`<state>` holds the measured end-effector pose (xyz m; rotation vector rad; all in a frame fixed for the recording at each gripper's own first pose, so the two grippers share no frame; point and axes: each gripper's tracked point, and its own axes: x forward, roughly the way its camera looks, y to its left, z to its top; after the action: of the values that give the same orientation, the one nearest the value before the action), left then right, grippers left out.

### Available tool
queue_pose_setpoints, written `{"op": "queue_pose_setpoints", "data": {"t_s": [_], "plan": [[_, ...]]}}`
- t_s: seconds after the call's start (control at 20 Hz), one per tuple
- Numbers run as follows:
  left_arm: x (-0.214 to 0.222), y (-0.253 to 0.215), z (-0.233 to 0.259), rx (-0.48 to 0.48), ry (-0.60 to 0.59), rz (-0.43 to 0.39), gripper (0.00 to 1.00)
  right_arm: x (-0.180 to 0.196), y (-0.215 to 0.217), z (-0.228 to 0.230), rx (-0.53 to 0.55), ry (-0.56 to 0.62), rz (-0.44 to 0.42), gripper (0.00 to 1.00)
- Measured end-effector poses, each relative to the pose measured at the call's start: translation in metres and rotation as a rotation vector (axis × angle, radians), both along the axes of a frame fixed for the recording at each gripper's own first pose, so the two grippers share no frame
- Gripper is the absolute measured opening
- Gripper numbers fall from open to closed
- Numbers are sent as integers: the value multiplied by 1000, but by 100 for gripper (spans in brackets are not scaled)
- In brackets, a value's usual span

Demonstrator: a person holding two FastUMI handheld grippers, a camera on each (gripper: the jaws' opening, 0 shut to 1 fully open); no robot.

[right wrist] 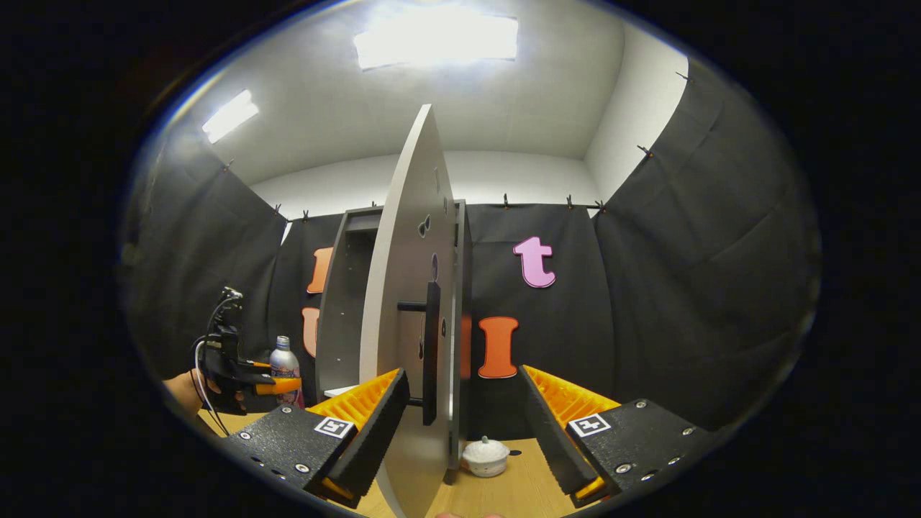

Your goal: Open the cabinet door with the right hand, grasp the bottle in the cabinet with the left hand and place it on the coaster, then close the cabinet door with the right hand.

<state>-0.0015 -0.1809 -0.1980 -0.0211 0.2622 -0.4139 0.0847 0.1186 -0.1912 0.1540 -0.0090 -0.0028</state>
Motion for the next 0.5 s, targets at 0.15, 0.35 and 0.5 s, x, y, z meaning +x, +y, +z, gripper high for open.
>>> {"op": "queue_pose_setpoints", "data": {"t_s": [0.15,0.35,0.5], "plan": [[-13,20,-11,10,7,23,84,3,0,2,-2,-24,4,93],[-28,47,-28,38,8,57,84,7,2,7,16,-58,2,93],[-38,70,-44,41,24,88,84,7,1,5,21,-54,-15,93]]}}
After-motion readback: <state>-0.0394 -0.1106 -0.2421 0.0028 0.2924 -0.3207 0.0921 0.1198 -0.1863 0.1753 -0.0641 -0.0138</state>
